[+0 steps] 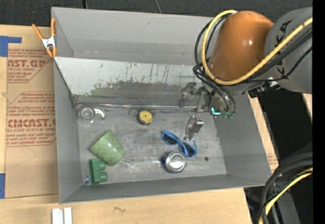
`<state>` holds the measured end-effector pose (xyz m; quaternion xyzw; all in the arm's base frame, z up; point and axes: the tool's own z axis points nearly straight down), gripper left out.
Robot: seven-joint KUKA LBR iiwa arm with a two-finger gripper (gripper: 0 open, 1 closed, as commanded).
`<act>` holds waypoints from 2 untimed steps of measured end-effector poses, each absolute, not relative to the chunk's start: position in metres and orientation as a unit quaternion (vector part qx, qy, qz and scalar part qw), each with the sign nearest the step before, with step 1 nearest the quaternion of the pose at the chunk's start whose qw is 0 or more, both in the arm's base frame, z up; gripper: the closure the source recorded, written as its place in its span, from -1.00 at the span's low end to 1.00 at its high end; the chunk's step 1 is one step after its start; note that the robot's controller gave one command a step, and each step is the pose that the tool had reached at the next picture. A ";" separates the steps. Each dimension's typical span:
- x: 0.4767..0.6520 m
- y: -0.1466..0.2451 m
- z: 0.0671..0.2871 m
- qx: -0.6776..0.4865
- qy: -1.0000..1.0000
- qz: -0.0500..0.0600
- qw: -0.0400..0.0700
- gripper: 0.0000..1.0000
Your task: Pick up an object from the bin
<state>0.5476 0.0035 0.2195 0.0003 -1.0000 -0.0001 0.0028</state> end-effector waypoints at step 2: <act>0.543 -0.031 0.101 -0.141 -0.990 0.000 -0.002 -1.00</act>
Offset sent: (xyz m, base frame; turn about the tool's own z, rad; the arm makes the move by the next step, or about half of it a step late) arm -0.0139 -0.0287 -0.1495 0.1852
